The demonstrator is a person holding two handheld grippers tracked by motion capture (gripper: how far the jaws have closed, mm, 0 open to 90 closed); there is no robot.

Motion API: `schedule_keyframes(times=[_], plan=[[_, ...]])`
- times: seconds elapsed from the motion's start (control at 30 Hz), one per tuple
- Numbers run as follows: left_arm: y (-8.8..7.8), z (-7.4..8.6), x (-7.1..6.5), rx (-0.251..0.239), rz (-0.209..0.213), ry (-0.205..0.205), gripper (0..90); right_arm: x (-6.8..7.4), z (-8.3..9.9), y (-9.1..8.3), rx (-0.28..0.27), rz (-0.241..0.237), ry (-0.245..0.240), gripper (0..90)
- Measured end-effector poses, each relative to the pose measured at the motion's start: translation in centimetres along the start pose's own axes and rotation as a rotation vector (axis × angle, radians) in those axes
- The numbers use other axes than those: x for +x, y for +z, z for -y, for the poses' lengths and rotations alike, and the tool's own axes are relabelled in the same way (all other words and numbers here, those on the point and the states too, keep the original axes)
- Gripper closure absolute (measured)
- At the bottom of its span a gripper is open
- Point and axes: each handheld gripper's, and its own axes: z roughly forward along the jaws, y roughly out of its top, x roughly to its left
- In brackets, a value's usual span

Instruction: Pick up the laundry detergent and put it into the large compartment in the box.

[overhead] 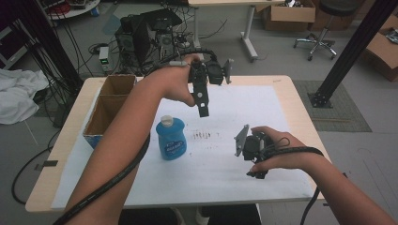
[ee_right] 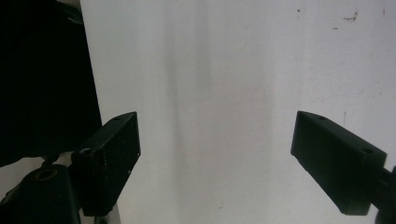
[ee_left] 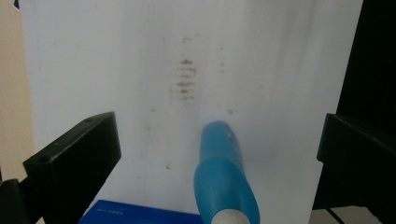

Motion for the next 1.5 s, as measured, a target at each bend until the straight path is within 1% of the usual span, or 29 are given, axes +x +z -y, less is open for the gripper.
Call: schedule_keyframes(times=[0.1, 0.13, 0.2, 0.27, 0.37, 0.4, 0.43, 0.47, 0.5, 0.57, 0.6, 0.63, 0.67, 0.8, 0.83, 0.9, 0.93, 0.97, 1.07, 1.1, 1.33, 1.37, 1.4, 1.5], plan=[[-0.6, 0.6, -0.4, -0.004, -0.007, -0.016, 0.1, 0.2, -0.2, -0.2, -0.002, 0.005, -0.017, 15.8], [-0.6, 0.6, -0.4, -0.004, -0.007, -0.016, 0.1, 0.2, -0.3, -0.3, 0.000, 0.008, -0.019, 15.8], [-0.9, 0.9, -0.7, 0.003, -0.011, -0.028, 0.1, 0.3, -0.3, -0.4, -0.003, 0.011, -0.024, 15.9], [-1.4, 1.6, -1.0, 0.006, -0.016, -0.039, 0.1, 0.4, -0.4, -0.6, -0.014, 0.012, -0.026, 15.8], [-1.8, 2.5, -1.2, 0.001, -0.014, -0.058, 0.1, 0.5, -0.6, -0.7, -0.015, 0.012, -0.028, 15.8], [-1.8, 2.5, -1.2, 0.001, -0.014, -0.058, 0.1, 0.5, -0.6, -0.7, -0.015, 0.012, -0.028, 15.8], [-1.9, 3.1, -1.3, 0.000, -0.017, -0.070, 0.1, 0.5, -0.8, -0.7, -0.015, 0.013, -0.035, 15.8], [-2.0, 3.5, -1.4, 0.000, -0.017, -0.075, 0.1, 0.6, -0.8, -0.7, -0.016, 0.012, -0.035, 15.8], [-2.0, 3.5, -1.4, 0.000, -0.017, -0.075, 0.1, 0.6, -0.9, -0.7, -0.014, 0.014, -0.034, 15.8], [-2.1, 4.4, -1.7, -0.002, -0.019, -0.093, 0.1, 0.7, -1.1, -0.7, -0.018, 0.013, -0.044, 15.8], [-2.1, 4.4, -1.7, -0.002, -0.019, -0.093, 0.1, 0.7, -1.1, -0.7, -0.018, 0.014, -0.047, 15.8], [-2.1, 5.0, -1.8, 0.002, -0.019, -0.103, 0.1, 0.7, -1.2, -0.7, -0.017, 0.015, -0.048, 15.8], [-2.1, 5.0, -1.8, 0.002, -0.019, -0.103, 0.1, 0.7, -1.3, -0.7, -0.016, 0.014, -0.051, 15.8], [-1.9, 6.5, -2.3, 0.025, -0.020, -0.136, 0.1, 0.8, -1.6, -0.7, -0.014, 0.015, -0.060, 15.8], [-1.9, 6.5, -2.3, 0.025, -0.020, -0.136, 0.1, 0.8, -1.6, -0.7, -0.014, 0.015, -0.060, 15.8], [-1.6, 7.3, -2.5, 0.035, -0.016, -0.158, 0.1, 0.9, -1.7, -0.8, -0.017, 0.017, -0.067, 15.8], [-1.6, 7.3, -2.5, 0.035, -0.016, -0.158, 0.1, 0.9, -1.8, -0.8, -0.018, 0.017, -0.070, 15.9], [-1.2, 7.8, -2.6, 0.036, -0.009, -0.175, 0.1, 0.9, -1.8, -0.8, -0.017, 0.018, -0.071, 15.8], [-0.8, 8.2, -2.7, 0.034, -0.006, -0.186, 0.1, 1.0, -1.9, -0.8, -0.019, 0.019, -0.069, 15.8], [-0.4, 8.4, -2.7, 0.039, 0.002, -0.198, 0.1, 1.0, -2.0, -0.7, -0.019, 0.018, -0.071, 15.8], [0.5, 8.9, -2.6, 0.043, 0.016, -0.221, 0.1, 1.1, -2.0, -0.6, -0.023, 0.020, -0.074, 15.8], [0.7, 9.0, -2.6, 0.052, 0.015, -0.228, 0.1, 1.2, -2.0, -0.6, -0.023, 0.020, -0.072, 15.8], [0.7, 9.0, -2.6, 0.052, 0.015, -0.228, 0.1, 1.2, -2.0, -0.6, -0.023, 0.020, -0.072, 15.8], [1.4, 9.1, -2.5, 0.060, 0.022, -0.237, 0.1, 1.2, -1.9, -0.5, -0.023, 0.020, -0.069, 15.8]])
